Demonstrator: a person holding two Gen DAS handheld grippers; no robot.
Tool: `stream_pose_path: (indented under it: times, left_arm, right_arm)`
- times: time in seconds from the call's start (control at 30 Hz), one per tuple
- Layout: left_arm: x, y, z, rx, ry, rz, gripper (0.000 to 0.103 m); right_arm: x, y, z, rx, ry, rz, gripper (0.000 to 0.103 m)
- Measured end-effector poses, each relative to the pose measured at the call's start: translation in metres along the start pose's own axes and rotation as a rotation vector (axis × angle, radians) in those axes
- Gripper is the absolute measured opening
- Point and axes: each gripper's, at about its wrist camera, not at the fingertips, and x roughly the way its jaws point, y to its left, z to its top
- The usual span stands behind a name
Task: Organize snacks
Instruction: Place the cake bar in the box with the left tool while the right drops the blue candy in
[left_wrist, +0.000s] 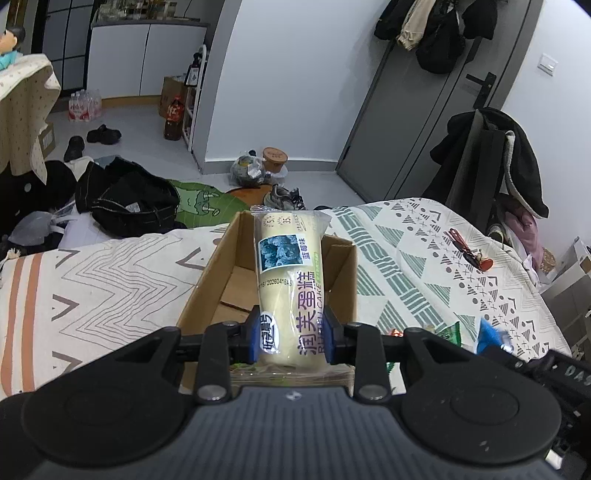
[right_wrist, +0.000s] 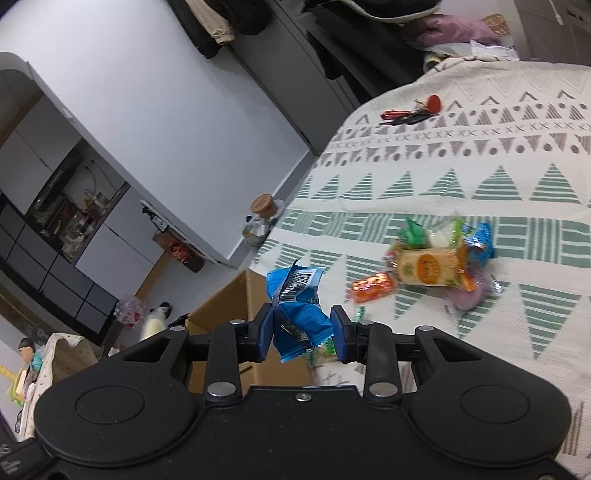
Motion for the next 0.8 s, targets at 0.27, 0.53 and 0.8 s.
stream_pose_path:
  times: [0.27, 0.53, 0.8]
  left_arm:
    - [0.019, 0.012, -0.001, -0.010, 0.044, -0.002, 0.031]
    - [0.023, 0.025, 0.002, -0.026, 0.065, 0.052, 0.034]
    - [0.014, 0.042, 0.013, -0.053, 0.051, 0.092, 0.053]
  right_arm:
    - [0.015, 0.022, -0.002, -0.045, 0.012, 0.042, 0.032]
    - [0.048, 0.044, -0.013, -0.057, 0.068, 0.073, 0.032]
    - [0.066, 0.063, -0.022, -0.068, 0.103, 0.125, 0.033]
